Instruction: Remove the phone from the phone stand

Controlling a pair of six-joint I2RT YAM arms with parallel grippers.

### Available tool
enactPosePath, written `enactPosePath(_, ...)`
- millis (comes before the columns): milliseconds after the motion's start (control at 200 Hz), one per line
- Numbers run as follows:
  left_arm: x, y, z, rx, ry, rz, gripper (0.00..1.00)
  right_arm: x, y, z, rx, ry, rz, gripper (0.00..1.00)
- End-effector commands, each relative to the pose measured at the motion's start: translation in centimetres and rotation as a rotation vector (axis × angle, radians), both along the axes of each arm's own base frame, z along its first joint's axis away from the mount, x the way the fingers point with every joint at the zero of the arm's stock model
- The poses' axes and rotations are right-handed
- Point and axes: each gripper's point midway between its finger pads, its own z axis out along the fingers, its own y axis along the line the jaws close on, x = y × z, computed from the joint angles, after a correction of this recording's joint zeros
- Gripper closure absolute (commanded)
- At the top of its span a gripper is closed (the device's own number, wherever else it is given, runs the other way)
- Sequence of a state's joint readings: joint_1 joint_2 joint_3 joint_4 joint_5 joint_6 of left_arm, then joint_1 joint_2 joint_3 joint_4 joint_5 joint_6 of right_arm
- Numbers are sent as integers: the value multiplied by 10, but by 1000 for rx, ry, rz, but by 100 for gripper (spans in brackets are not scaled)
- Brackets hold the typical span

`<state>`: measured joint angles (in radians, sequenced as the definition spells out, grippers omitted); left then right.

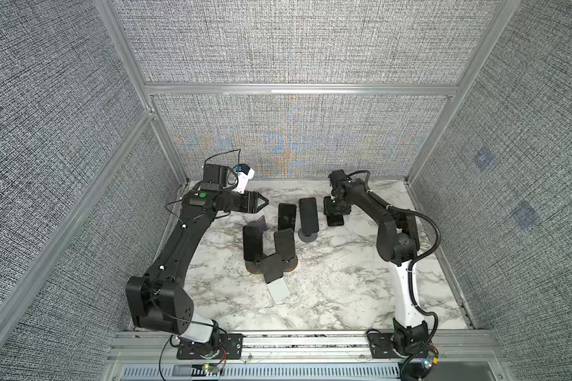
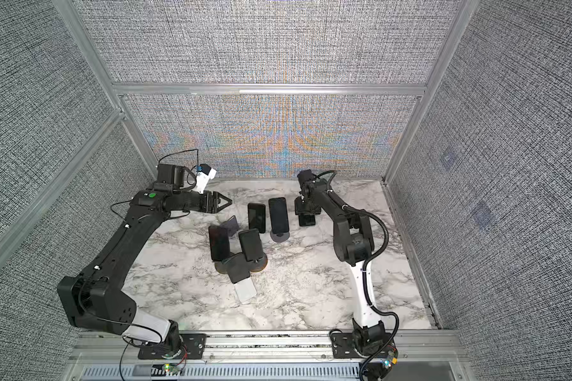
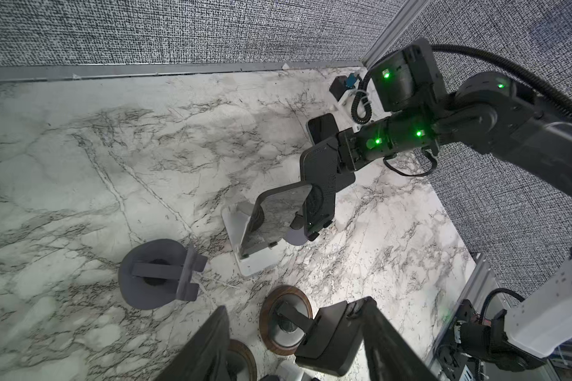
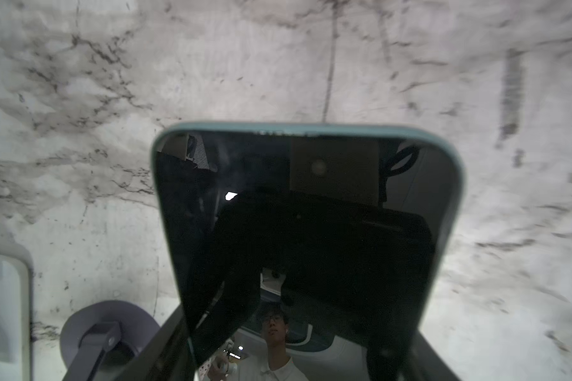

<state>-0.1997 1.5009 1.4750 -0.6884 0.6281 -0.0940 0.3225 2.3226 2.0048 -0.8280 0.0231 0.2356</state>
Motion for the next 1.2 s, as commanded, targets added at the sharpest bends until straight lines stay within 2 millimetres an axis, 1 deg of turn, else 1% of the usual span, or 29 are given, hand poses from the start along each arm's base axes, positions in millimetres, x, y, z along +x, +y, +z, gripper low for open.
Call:
enactPosePath(0, -1, 2, 4, 0, -14, -7, 35, -1, 6, -3, 10, 13, 0, 76)
enactPosePath(165, -3, 3, 7, 0, -25, -8, 35, -2, 10, -14, 27, 29, -16, 71)
enactPosePath(235, -3, 4, 7, 3, -29, -6, 35, -2, 9, -16, 27, 35, -27, 67)
enactPosePath(370, -3, 8, 10, 15, -41, 7, 35, -5, 7, -23, 20, 47, -49, 57)
enactPosePath(470, -2, 15, 8, 36, -27, 31, 35, -6, 6, -25, 19, 54, -59, 45)
enactPosePath(510, -1, 18, 8, 40, -23, 40, 35, -6, 6, -25, 21, 54, -61, 41)
enactPosePath(730, -2, 20, 13, 30, -38, 43, 34, -9, 4, -27, 14, 64, -67, 24)
enactPosePath(830, -1, 22, 11, 29, -27, 49, 34, -10, 3, -29, 10, 67, -66, 15)
enactPosePath(915, 0, 23, 10, 26, -15, 54, 34, -11, 4, -31, 9, 70, -62, 12)
enactPosePath(1031, 1, 28, 9, 37, -13, 66, 34, -11, 3, -28, 5, 65, -61, 12)
enactPosePath(1141, 3, 35, 5, 83, -21, 90, 33, -10, 2, -20, 8, 54, -59, 10)
enactPosePath(1196, 3, 39, 1, 114, -21, 98, 30, -10, -1, -13, 11, 45, -60, 9)
